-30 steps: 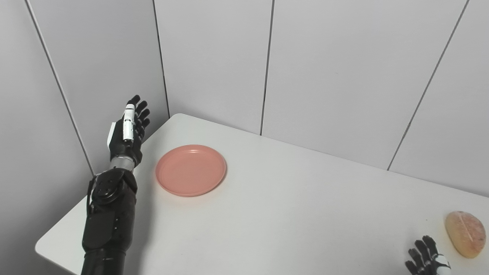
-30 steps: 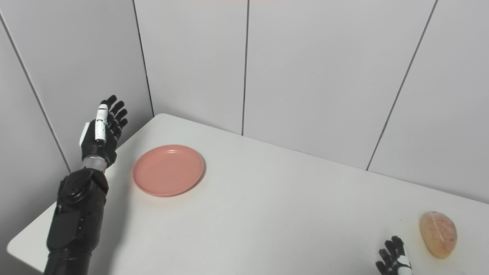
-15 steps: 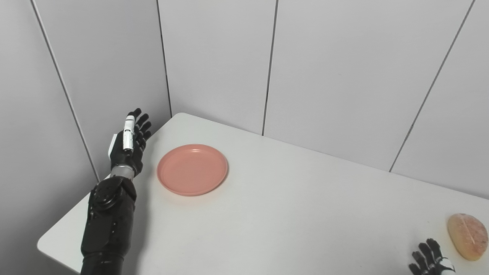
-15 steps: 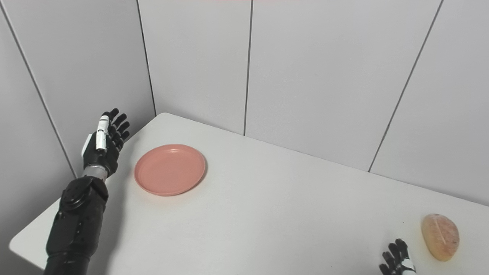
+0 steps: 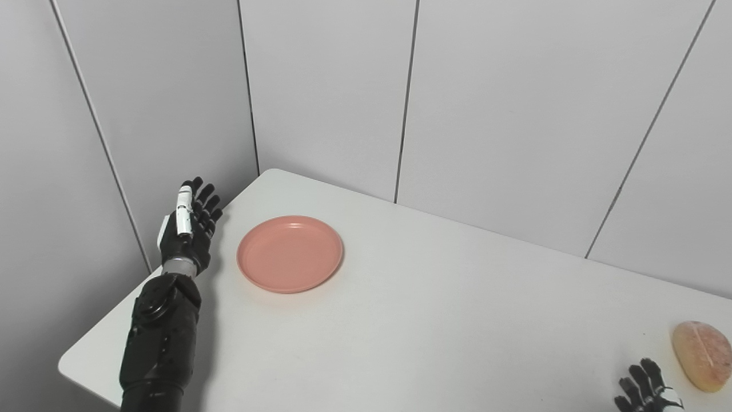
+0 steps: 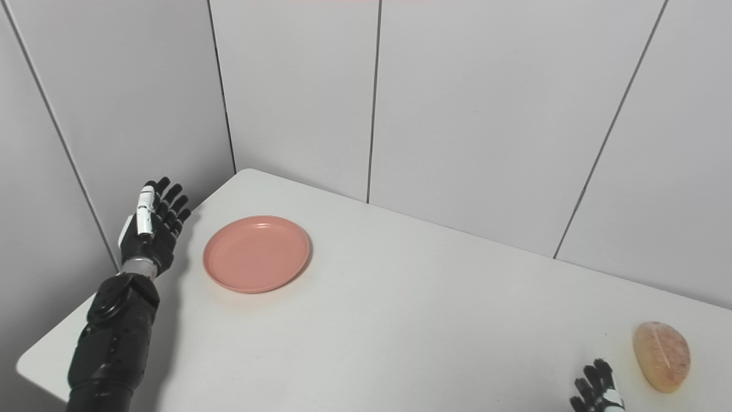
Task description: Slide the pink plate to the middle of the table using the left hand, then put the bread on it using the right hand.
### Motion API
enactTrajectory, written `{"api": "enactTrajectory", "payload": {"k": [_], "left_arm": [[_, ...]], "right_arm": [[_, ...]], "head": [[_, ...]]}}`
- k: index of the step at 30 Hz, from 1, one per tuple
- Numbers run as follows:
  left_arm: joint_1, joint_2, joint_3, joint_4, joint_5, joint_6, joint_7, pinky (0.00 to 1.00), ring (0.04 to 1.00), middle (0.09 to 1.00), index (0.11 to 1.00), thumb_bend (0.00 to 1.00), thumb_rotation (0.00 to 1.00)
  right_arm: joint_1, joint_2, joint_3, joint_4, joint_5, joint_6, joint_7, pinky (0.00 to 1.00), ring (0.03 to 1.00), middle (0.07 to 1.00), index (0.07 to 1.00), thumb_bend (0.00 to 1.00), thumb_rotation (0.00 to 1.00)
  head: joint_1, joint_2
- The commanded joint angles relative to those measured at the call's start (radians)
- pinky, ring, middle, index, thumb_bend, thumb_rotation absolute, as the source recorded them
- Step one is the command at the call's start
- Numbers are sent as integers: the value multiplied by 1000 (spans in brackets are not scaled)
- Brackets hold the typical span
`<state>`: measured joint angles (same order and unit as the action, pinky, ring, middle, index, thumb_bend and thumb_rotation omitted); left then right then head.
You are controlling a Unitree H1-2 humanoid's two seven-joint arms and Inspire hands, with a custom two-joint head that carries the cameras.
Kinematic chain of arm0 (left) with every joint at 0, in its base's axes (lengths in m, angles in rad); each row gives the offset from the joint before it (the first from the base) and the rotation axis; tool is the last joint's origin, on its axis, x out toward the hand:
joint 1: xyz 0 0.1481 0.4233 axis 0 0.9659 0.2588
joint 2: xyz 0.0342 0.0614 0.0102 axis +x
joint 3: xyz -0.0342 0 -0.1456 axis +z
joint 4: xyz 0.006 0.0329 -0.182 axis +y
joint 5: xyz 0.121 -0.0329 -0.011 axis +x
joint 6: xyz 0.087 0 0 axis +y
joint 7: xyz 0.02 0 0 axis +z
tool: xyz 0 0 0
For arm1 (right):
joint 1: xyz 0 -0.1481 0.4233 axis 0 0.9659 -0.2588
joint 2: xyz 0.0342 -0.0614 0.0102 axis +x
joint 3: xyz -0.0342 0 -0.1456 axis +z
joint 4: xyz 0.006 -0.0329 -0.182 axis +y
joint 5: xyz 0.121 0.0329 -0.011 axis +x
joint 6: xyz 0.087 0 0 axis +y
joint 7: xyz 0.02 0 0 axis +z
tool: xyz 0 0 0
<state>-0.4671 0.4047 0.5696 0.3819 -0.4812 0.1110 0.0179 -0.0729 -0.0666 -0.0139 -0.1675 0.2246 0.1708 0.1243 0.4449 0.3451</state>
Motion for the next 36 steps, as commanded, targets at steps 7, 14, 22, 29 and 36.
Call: {"api": "enactTrajectory", "payload": {"k": [7, 14, 22, 29, 36], "left_arm": [[-17, 19, -18, -3, 9, -43, -8, 962, 943, 935, 920, 275, 1000], [-9, -1, -27, 19, -5, -54, -25, 979, 953, 944, 930, 269, 1000], [-1, -14, -38, 45, -6, -64, -32, 964, 957, 949, 936, 276, 1000], [-2, -17, -45, 74, 2, -71, -29, 967, 945, 946, 934, 288, 1000], [-10, -14, -49, 131, 1, -92, -28, 950, 938, 942, 937, 283, 1000]], "right_arm": [[-12, -3, -11, -44, 22, -6, 5, 1000, 1000, 1000, 1000, 263, 1000], [-11, -11, -10, -45, 20, -6, 7, 1000, 1000, 1000, 1000, 271, 1000], [-7, -6, -10, -56, 21, 0, 0, 1000, 1000, 1000, 1000, 269, 1000], [-9, -9, -7, -60, 16, 1, 1, 1000, 1000, 1000, 1000, 270, 1000], [-9, -6, -9, -65, 19, 5, -1, 1000, 1000, 1000, 1000, 279, 1000]], "head": [[-2, 6], [7, 11], [7, 19], [3, 24], [1, 26]]}}
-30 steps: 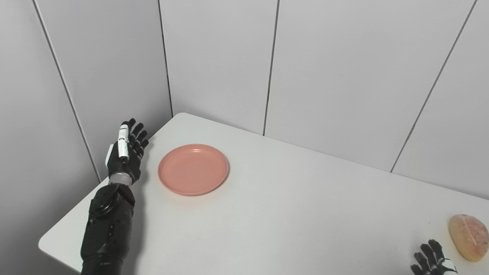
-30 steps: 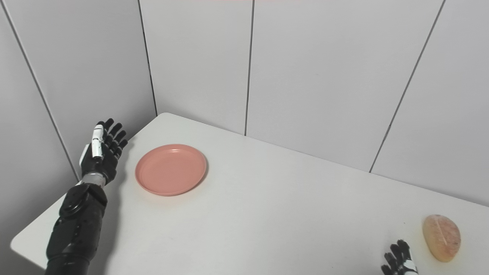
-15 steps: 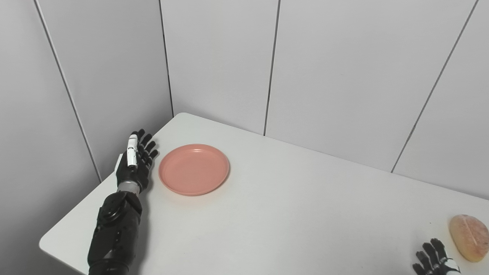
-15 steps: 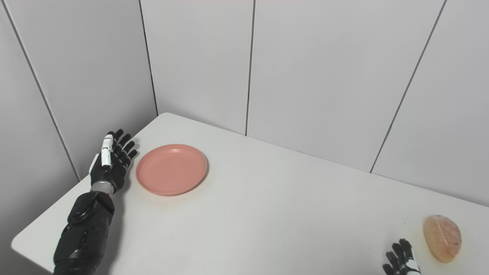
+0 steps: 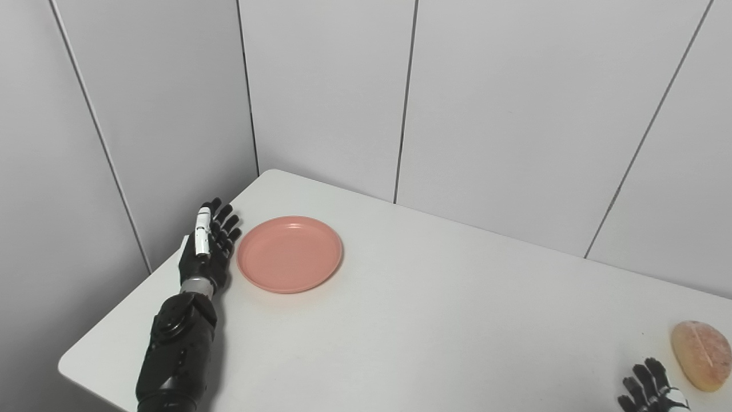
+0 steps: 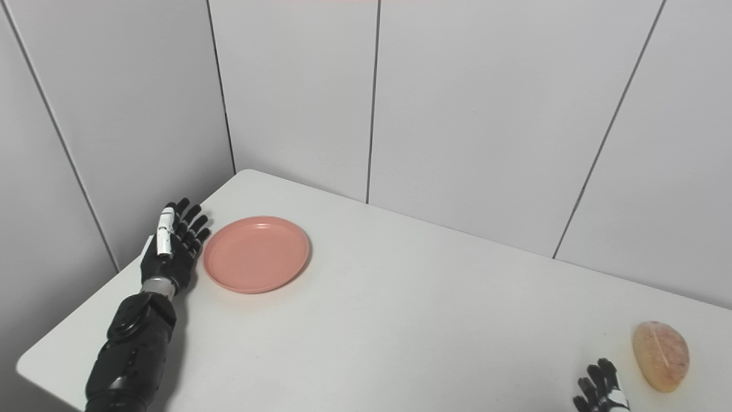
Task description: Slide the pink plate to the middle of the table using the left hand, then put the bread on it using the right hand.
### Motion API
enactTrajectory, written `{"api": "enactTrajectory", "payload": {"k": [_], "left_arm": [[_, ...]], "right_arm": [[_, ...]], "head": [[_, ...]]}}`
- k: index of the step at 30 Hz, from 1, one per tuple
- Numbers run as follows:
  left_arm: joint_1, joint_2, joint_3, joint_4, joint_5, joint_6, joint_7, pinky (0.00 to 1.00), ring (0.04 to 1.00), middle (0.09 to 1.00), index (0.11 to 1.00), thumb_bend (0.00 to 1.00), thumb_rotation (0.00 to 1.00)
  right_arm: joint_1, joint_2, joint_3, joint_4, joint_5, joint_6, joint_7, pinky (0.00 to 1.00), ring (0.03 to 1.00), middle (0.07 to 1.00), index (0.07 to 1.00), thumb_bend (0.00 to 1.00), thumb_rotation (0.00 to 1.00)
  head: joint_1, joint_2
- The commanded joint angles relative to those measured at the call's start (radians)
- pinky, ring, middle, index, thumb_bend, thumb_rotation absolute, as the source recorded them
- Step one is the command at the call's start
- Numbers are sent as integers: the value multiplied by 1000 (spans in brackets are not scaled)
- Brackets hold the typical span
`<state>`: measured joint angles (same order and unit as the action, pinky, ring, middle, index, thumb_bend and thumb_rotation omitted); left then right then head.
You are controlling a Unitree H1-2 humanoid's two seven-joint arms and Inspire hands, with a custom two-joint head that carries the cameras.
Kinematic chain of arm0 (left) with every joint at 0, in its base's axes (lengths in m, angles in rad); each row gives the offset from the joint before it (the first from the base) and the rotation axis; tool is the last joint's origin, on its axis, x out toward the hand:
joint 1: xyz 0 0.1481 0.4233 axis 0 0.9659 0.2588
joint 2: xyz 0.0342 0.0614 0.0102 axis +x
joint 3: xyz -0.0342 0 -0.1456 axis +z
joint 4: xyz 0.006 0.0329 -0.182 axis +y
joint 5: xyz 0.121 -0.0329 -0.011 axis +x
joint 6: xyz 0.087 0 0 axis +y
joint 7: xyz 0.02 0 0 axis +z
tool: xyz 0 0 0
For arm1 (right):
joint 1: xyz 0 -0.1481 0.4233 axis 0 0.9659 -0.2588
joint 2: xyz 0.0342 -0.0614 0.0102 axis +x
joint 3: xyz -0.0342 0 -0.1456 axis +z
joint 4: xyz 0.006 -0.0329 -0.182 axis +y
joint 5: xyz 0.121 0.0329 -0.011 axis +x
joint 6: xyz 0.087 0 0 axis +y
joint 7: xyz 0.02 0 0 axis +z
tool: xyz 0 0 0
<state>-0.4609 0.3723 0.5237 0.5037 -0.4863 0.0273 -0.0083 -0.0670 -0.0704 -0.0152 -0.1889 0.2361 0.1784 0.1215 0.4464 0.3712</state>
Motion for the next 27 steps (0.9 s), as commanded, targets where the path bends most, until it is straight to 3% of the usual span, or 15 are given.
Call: {"api": "enactTrajectory", "payload": {"k": [1, 12, 27], "left_arm": [[-17, 19, -5, 16, 5, -11, -5, 961, 946, 945, 944, 279, 1000], [-36, 13, -8, 79, -17, -18, -26, 936, 938, 942, 939, 287, 1000], [-67, -17, -42, 123, -34, -8, -65, 994, 965, 964, 946, 266, 1000]], "right_arm": [[-16, -3, -7, -44, 7, 0, 1, 1000, 1000, 1000, 1000, 278, 1000], [-14, -3, -4, -38, 1, -11, 3, 1000, 1000, 1000, 1000, 320, 1000], [-13, 5, 8, -70, -5, 16, -4, 1000, 1000, 1000, 1000, 302, 1000]], "head": [[-1, 0], [-19, 13], [-40, 26]]}}
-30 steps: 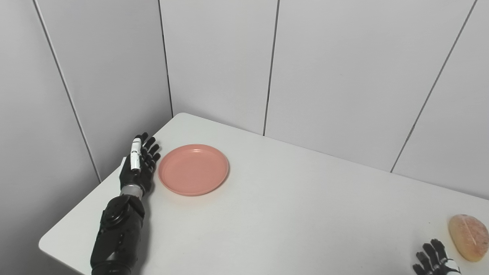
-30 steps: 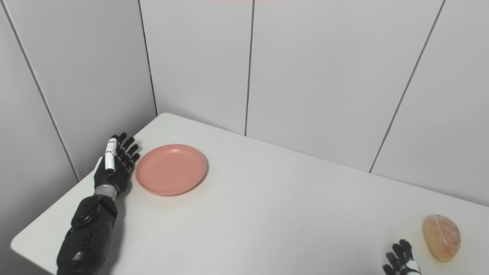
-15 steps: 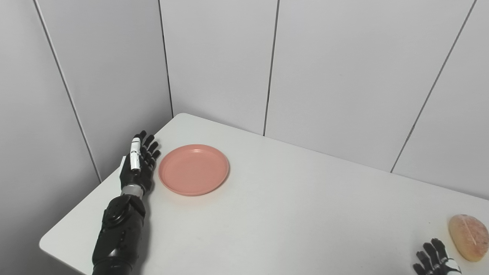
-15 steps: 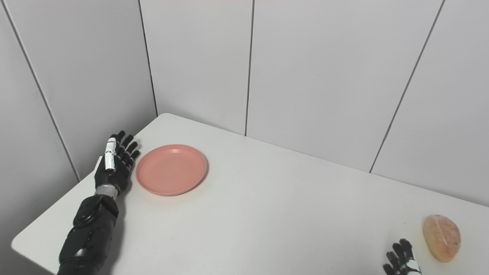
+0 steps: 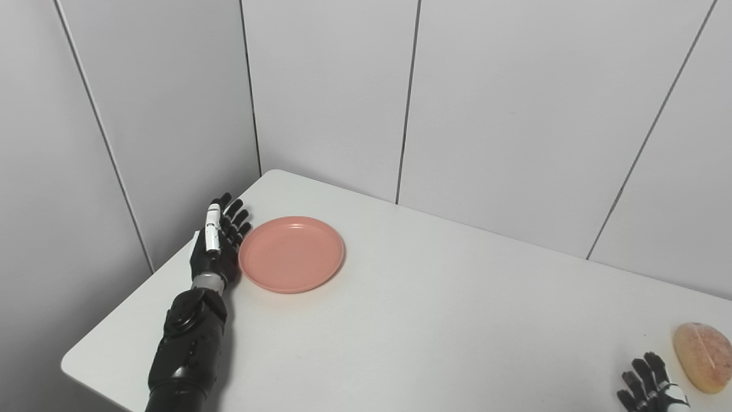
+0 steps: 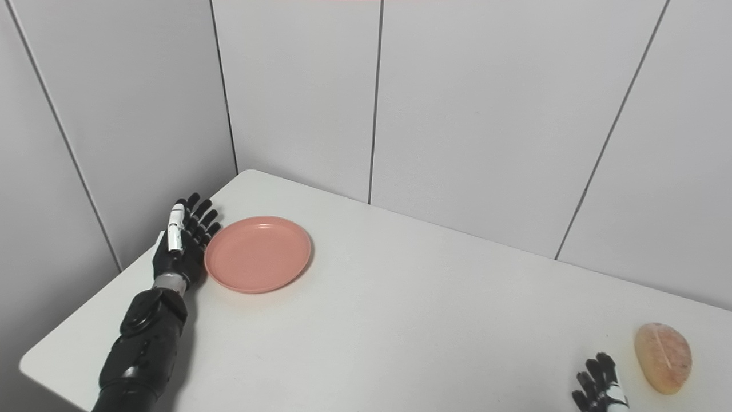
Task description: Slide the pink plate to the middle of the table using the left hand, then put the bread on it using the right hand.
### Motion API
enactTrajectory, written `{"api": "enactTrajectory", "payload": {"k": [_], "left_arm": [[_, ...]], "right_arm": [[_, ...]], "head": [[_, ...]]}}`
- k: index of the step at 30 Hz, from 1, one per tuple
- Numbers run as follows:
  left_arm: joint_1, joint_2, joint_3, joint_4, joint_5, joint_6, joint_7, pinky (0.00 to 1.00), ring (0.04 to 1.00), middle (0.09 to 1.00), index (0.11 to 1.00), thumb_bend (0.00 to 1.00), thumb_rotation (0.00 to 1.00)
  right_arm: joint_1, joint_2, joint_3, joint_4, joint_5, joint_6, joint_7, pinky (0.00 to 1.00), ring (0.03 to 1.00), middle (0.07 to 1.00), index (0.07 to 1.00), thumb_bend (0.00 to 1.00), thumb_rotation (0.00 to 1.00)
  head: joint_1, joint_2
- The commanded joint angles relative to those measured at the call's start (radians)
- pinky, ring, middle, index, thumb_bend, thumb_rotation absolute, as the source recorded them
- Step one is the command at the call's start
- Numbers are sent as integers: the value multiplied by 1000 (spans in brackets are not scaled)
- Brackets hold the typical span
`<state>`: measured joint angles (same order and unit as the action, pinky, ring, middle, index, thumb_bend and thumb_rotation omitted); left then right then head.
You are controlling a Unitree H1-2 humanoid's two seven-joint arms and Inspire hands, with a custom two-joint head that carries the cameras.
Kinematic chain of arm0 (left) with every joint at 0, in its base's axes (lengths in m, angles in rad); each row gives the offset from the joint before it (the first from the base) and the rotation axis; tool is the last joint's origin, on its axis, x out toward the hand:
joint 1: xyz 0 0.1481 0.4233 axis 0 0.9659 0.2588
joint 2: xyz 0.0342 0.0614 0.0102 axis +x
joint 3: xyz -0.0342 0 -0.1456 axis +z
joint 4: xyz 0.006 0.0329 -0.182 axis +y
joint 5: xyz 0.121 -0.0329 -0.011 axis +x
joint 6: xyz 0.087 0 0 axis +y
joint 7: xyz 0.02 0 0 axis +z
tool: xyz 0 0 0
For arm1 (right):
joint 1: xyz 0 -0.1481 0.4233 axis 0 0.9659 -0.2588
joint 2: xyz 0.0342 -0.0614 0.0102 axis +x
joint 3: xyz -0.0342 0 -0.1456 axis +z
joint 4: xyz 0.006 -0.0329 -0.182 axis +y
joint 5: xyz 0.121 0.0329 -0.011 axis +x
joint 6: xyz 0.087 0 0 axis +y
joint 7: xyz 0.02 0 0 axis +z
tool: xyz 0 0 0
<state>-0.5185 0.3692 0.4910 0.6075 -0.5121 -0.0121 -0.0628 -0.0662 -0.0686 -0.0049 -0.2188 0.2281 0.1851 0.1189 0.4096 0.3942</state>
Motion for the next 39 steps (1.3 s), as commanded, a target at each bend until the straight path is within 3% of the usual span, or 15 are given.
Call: {"api": "enactTrajectory", "payload": {"k": [1, 11, 17, 20, 26, 39], "left_arm": [[-11, -16, -12, 22, -8, 29, -12, 991, 963, 961, 942, 263, 1000], [-18, -36, -49, 22, 0, 37, -23, 975, 957, 962, 961, 285, 1000], [-39, -41, -72, 72, 24, 11, -28, 961, 935, 937, 940, 290, 1000], [-54, -45, -76, 89, 21, 33, -20, 943, 930, 931, 927, 334, 1000], [-64, -53, -93, 101, 26, 30, -26, 924, 910, 907, 890, 317, 1000], [-72, -99, -139, 86, 26, 68, -61, 911, 901, 909, 903, 340, 1000]], "right_arm": [[-13, 3, -2, -41, 4, 11, -2, 1000, 1000, 1000, 1000, 298, 1000], [-15, 9, 9, -59, -13, 13, -10, 1000, 1000, 1000, 1000, 267, 1000], [-16, 16, 11, -64, -17, 24, -19, 1000, 1000, 1000, 1000, 281, 1000], [-16, 19, 14, -65, -22, 24, -25, 1000, 1000, 1000, 1000, 280, 1000], [-13, 28, 18, -55, -27, 15, -22, 1000, 1000, 1000, 1000, 281, 1000], [-12, 40, 23, -55, -34, 12, -23, 1000, 1000, 1000, 1000, 290, 1000]], "head": [[-4, 3], [-18, 12], [-33, 18], [-51, 24], [-73, 30], [-100, 46]]}}
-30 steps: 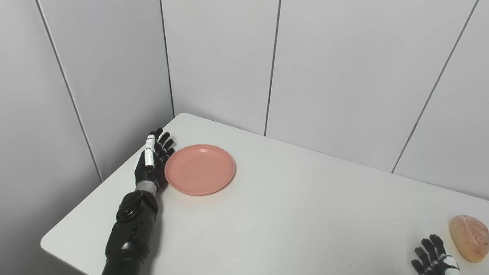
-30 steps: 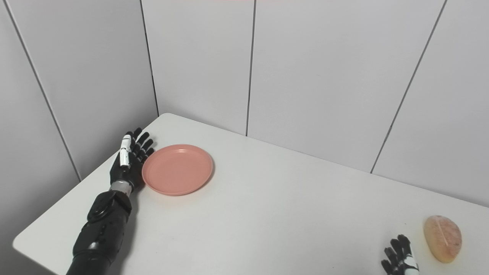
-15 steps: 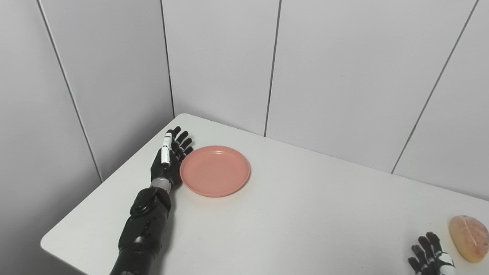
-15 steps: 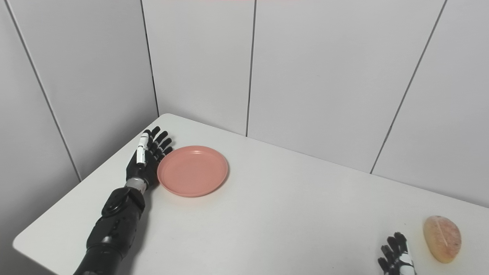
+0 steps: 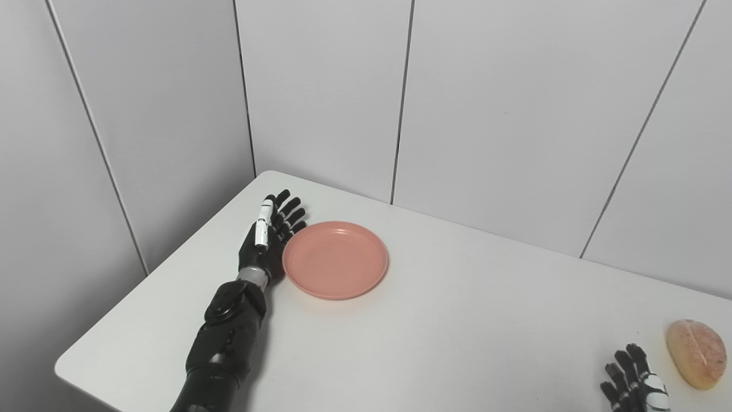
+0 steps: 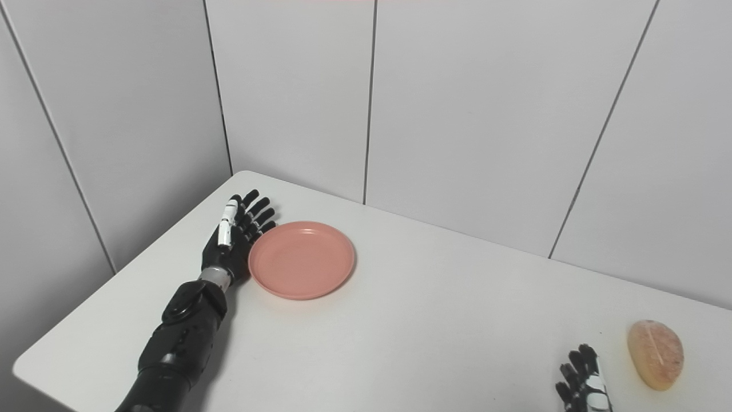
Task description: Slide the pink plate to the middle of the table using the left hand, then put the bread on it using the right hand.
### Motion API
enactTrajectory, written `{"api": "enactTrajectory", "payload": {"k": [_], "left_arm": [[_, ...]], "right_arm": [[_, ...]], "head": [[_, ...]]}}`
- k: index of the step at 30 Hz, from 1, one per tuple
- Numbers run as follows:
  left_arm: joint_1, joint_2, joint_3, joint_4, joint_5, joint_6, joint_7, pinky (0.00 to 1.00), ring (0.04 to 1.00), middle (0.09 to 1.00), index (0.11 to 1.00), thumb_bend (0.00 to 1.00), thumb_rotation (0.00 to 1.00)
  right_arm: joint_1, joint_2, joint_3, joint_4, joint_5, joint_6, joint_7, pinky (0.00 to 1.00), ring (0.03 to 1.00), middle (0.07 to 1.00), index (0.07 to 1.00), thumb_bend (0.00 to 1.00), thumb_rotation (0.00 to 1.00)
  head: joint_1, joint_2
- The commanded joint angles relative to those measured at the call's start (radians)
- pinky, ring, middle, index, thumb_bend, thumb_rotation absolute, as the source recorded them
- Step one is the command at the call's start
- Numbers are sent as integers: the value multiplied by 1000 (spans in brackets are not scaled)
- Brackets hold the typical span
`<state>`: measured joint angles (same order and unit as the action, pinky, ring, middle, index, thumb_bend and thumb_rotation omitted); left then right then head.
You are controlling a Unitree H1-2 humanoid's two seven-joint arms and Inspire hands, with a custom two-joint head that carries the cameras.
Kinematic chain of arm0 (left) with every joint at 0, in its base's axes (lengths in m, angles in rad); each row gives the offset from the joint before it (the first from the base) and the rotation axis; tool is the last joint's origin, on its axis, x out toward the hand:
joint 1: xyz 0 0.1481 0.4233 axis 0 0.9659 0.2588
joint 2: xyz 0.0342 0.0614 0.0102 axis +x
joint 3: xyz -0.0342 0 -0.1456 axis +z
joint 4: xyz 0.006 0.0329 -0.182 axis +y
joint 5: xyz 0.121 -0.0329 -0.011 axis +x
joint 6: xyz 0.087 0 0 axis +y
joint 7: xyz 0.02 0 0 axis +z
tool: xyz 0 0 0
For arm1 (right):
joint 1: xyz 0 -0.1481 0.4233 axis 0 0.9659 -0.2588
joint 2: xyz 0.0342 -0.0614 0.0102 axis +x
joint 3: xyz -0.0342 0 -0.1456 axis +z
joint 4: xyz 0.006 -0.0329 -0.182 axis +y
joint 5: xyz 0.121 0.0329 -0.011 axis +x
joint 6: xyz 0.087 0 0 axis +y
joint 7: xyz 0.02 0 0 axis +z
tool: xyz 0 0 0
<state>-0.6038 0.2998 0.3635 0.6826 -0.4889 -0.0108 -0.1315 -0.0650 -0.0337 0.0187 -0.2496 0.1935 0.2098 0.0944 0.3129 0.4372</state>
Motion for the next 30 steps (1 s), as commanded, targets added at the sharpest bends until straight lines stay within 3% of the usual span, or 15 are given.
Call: {"api": "enactTrajectory", "payload": {"k": [1, 6, 10, 16, 30], "left_arm": [[14, -35, -13, 4, 2, 73, 13, 900, 894, 902, 893, 331, 1000], [22, -66, -46, -19, 30, 74, 14, 890, 891, 892, 882, 335, 1000], [23, -93, -49, -39, 18, 111, 27, 895, 888, 888, 871, 323, 1000], [23, -116, -87, -35, 30, 107, -13, 902, 894, 895, 881, 304, 1000], [27, -206, -147, -91, 27, 159, -17, 928, 904, 907, 885, 317, 1000]], "right_arm": [[-14, 7, 0, -23, 1, -13, 1, 1000, 1000, 1000, 1000, 289, 1000], [-14, 14, 2, -17, -2, -19, 0, 1000, 1000, 1000, 1000, 295, 1000], [-15, 21, 5, -15, -13, -26, -3, 1000, 1000, 1000, 1000, 302, 1000], [-13, 33, 7, -23, -23, -15, -11, 1000, 1000, 1000, 1000, 317, 1000], [-18, 57, 15, -32, -48, -5, -27, 1000, 1000, 1000, 1000, 363, 1000]], "head": [[-3, 3], [-17, 9], [-32, 15], [-59, 28], [-146, 71]]}}
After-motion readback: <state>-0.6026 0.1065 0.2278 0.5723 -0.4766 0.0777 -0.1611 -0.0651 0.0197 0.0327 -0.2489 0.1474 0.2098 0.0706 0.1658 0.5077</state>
